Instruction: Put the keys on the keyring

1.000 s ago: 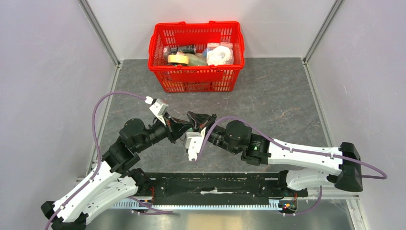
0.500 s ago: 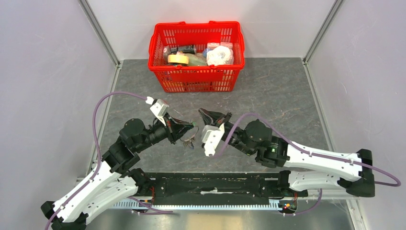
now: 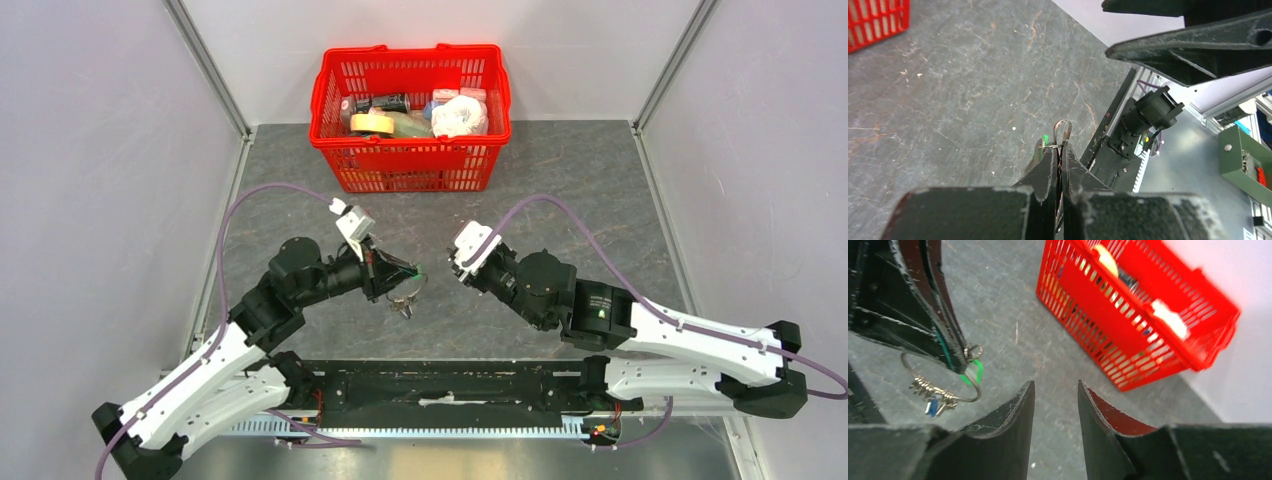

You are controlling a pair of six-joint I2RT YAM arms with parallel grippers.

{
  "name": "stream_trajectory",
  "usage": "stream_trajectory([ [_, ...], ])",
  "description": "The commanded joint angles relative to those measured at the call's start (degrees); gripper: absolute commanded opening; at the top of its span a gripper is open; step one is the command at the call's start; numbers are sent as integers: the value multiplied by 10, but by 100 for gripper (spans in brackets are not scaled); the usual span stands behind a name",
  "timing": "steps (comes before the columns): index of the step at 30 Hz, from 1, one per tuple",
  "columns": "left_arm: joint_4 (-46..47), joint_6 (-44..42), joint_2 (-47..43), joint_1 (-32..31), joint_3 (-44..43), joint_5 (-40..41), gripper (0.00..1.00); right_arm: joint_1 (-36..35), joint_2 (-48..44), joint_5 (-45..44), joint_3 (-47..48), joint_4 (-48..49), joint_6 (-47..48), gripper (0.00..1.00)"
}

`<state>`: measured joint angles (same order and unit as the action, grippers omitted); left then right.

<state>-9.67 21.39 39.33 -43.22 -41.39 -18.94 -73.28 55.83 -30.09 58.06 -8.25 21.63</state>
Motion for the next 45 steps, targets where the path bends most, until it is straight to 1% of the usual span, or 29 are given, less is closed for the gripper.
stream_trajectory([
  [1,47,20,38,-2,-33,-61,2,1,-19,-24,37,-125,-175,46],
  [6,55,29,80,-2,-39,-69,2,1,-21,-41,29,-201,-277,50],
  [10,65,35,106,-2,-43,-84,2,2,-23,-30,17,-242,-330,55],
  [14,80,43,120,-2,-46,-100,2,3,-35,7,-4,-253,-350,59],
  [20,95,54,131,-2,-48,-122,2,4,-58,66,-29,-252,-336,67],
  [27,141,81,148,-2,-53,-147,2,6,-54,108,-62,-178,-329,69],
  [35,165,100,152,-2,-53,-175,2,8,-53,112,-91,-99,-294,70],
  [42,203,129,151,-2,-47,-210,2,14,-52,115,-99,-64,-275,70],
  [45,207,132,150,-2,-44,-216,2,15,-53,120,-103,-47,-270,68],
])
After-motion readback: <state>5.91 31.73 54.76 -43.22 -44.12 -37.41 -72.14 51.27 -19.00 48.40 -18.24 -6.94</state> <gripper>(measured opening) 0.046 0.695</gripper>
